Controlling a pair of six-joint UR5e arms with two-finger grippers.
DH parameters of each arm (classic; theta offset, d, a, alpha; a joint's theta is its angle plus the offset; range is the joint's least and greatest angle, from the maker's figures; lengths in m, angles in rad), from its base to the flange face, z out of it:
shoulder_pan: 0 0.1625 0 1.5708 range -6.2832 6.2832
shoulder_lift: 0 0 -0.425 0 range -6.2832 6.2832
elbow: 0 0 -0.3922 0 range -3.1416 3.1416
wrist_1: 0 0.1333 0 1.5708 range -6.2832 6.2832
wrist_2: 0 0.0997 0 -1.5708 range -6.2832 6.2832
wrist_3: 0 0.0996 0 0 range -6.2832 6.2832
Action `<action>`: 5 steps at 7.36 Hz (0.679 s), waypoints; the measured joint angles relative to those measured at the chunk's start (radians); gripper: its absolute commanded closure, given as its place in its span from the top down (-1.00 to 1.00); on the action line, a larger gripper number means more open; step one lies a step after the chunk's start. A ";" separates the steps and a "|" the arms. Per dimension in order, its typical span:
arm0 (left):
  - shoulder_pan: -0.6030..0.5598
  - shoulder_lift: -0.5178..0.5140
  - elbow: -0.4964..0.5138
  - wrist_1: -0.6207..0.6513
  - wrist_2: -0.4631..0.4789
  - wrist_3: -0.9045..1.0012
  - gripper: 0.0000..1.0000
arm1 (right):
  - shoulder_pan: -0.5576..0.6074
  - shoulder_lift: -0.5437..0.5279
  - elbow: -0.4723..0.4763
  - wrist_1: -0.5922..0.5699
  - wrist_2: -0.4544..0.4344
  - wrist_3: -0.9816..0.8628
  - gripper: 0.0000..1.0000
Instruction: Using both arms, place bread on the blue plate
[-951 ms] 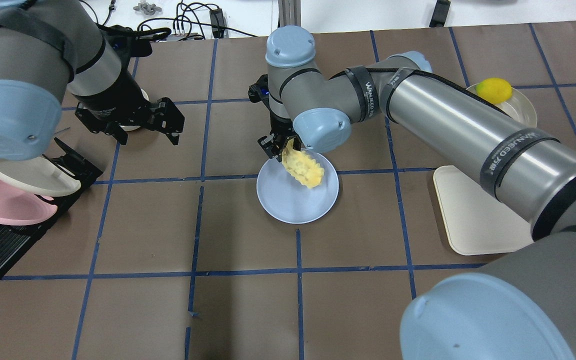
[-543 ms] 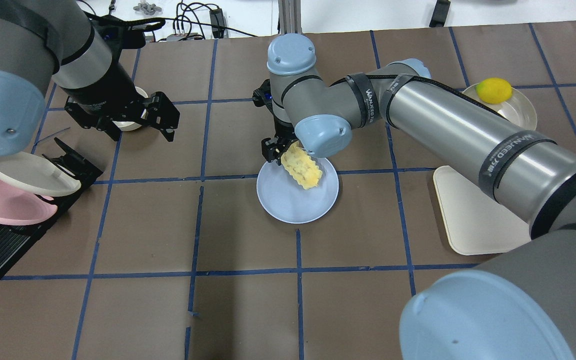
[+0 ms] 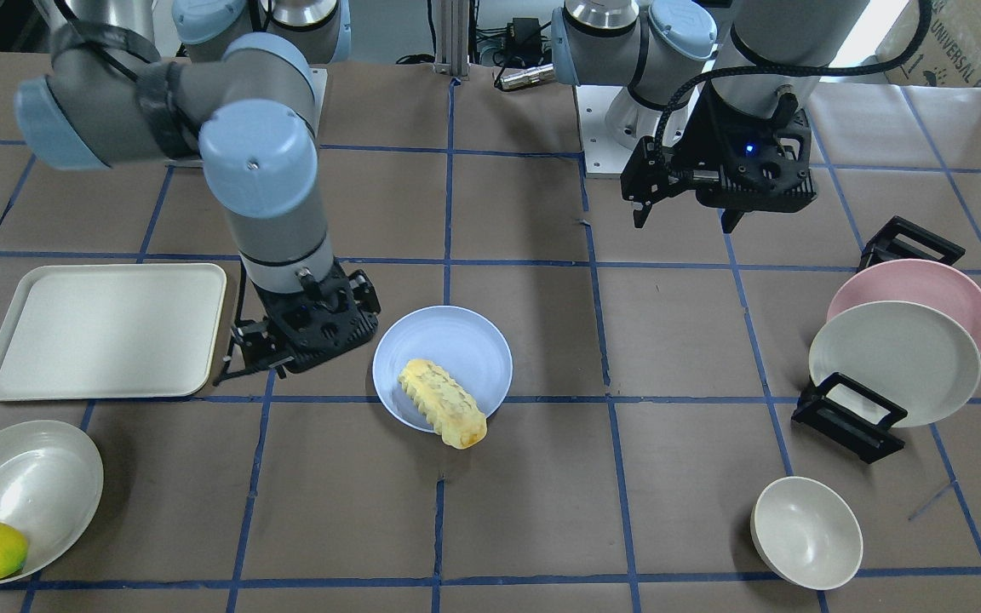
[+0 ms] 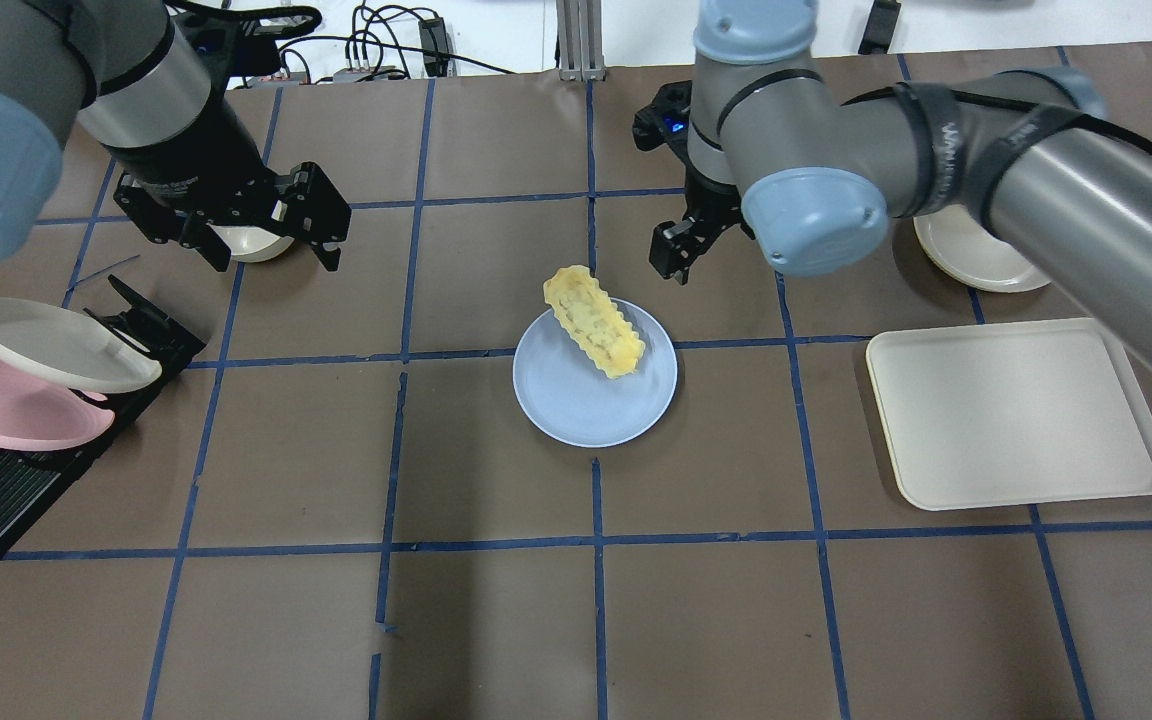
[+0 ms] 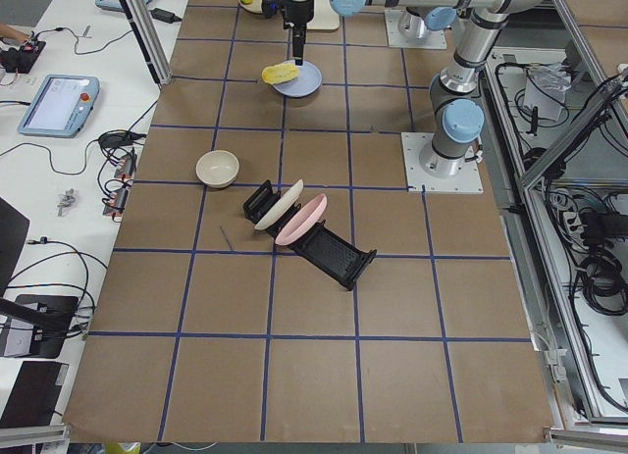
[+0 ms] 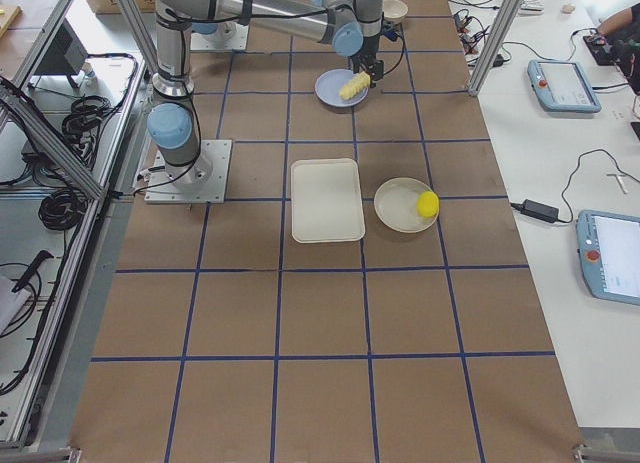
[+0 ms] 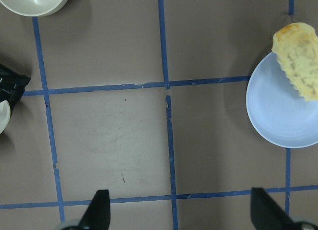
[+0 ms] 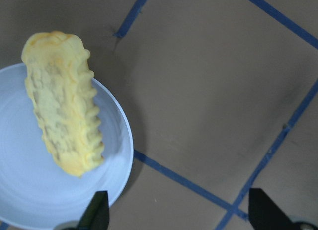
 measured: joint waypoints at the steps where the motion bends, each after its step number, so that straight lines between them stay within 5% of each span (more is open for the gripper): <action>1: -0.001 -0.010 0.023 -0.025 0.000 -0.009 1.00 | -0.051 -0.097 0.057 0.044 0.011 -0.008 0.99; 3: -0.007 -0.004 0.028 -0.044 0.001 -0.028 1.00 | -0.175 -0.253 0.070 0.249 0.020 -0.014 0.98; 5: -0.007 -0.001 0.025 -0.029 -0.002 -0.036 1.00 | -0.237 -0.297 -0.059 0.474 0.022 -0.013 0.98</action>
